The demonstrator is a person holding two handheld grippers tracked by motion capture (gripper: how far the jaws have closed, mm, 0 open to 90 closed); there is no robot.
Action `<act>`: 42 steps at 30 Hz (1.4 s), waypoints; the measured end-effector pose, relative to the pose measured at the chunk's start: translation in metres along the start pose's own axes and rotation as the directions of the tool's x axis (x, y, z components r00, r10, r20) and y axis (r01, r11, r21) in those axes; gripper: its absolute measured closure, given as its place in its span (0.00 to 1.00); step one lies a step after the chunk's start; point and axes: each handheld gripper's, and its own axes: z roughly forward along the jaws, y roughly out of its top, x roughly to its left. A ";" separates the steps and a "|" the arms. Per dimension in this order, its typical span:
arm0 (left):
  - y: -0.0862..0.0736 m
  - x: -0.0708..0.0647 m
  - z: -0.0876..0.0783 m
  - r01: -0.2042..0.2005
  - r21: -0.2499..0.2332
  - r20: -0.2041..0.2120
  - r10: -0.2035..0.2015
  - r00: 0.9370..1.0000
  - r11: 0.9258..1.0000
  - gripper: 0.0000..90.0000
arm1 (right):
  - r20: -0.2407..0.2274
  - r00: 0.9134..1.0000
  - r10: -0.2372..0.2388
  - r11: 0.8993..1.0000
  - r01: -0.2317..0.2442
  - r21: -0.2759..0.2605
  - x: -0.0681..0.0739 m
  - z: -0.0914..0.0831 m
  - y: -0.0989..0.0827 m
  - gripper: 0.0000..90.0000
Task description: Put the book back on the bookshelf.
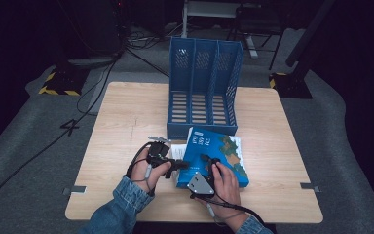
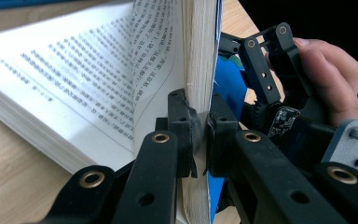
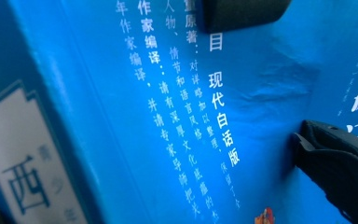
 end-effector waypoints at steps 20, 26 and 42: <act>-0.004 0.006 0.009 -0.028 -0.027 -0.074 0.026 0.997 0.999 0.88 | -0.022 0.999 -0.037 0.998 0.038 0.042 -0.002 0.016 -0.004 0.00; -0.008 0.013 0.015 -0.045 -0.067 -0.094 0.039 0.995 0.997 0.67 | -0.077 0.997 -0.006 0.997 0.011 0.071 -0.008 0.020 -0.002 0.09; -0.011 0.036 -0.023 -0.042 -0.181 -0.174 0.010 0.985 0.983 0.55 | -0.099 0.988 -0.116 0.986 0.126 0.105 -0.009 0.018 0.012 0.57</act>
